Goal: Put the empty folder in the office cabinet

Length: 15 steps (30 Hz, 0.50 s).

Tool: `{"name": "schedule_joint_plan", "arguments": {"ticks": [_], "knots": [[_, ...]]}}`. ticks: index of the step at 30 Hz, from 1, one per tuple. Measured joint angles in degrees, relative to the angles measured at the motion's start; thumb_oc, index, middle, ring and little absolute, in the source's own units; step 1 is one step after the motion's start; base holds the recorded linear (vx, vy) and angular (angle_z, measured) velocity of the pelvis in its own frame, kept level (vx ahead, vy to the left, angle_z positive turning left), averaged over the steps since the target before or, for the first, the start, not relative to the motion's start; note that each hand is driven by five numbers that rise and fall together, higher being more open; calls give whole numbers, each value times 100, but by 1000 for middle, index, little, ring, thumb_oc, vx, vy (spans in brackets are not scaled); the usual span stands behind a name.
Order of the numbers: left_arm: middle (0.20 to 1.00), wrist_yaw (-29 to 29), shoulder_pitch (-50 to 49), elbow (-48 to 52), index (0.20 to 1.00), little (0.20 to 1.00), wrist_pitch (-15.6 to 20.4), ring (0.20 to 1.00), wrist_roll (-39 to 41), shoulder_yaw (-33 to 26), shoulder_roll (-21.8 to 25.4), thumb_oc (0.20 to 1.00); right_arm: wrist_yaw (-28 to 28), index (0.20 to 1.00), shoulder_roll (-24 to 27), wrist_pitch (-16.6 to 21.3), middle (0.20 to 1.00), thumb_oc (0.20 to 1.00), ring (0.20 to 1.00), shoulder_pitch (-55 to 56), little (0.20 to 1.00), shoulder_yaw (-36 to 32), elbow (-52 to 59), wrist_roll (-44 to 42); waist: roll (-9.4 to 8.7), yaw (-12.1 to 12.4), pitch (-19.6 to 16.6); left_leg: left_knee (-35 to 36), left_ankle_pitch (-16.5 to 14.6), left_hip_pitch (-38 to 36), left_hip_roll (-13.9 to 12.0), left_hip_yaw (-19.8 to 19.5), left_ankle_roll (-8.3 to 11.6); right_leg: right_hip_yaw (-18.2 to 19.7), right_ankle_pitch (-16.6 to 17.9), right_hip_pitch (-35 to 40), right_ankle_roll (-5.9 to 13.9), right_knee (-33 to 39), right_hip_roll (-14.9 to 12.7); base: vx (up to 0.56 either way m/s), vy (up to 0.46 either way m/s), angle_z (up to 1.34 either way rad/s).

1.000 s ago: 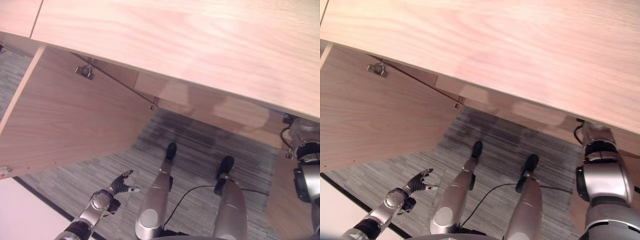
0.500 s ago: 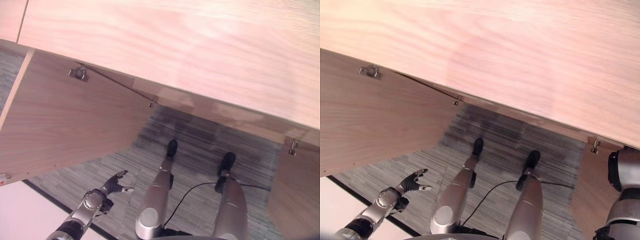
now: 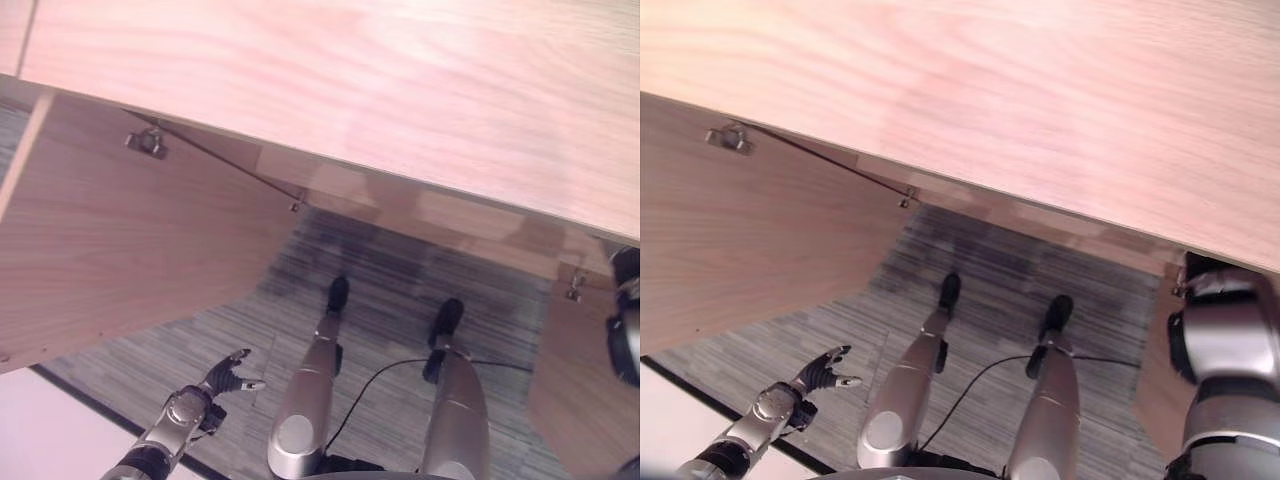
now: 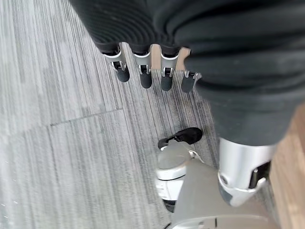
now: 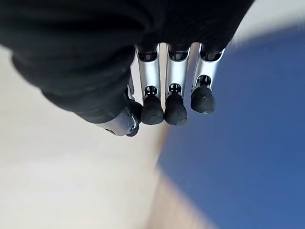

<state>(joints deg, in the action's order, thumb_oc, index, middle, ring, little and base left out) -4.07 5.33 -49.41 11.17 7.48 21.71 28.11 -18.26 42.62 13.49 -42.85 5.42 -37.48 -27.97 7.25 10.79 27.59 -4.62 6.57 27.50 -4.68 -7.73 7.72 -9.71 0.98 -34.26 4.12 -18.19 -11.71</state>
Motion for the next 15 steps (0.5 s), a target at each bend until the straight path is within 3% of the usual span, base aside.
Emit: {"name": "schedule_joint_plan", "arguments": {"ticks": [3,6,10,15], "knots": [[1000,95,3,-89,1000,1000,-37,1000,-138,-399,-250,1000,-44,200,-886,231,200,200,200,1668,200,-460,1654,256,-196,-151,118,-69,-73,-29,-23,35,-26,-8,-17,54,-11,47,14,4,-13,-5],[1000,214,123,-414,1000,1000,-21,1000,-261,-424,-503,1000,-48,200,-1519,419,200,200,200,2537,200,-579,1813,446,-221,-359,134,-32,-73,-23,-55,75,-26,46,23,70,31,176,75,0,-3,-11],[1000,313,151,-792,1000,1000,-26,1000,-574,-545,-703,1000,222,200,-1708,409,200,200,200,3214,200,144,1942,746,-230,-571,140,-2,-74,-25,-87,157,-31,120,110,48,56,272,122,-10,19,-11],[1000,386,175,-928,1000,1000,-33,1000,-681,-601,-760,1000,506,200,-1840,342,200,200,200,3225,200,785,1325,1100,-237,-555,144,27,-73,-77,-100,240,-32,176,165,69,57,325,138,-9,16,-7]]}}
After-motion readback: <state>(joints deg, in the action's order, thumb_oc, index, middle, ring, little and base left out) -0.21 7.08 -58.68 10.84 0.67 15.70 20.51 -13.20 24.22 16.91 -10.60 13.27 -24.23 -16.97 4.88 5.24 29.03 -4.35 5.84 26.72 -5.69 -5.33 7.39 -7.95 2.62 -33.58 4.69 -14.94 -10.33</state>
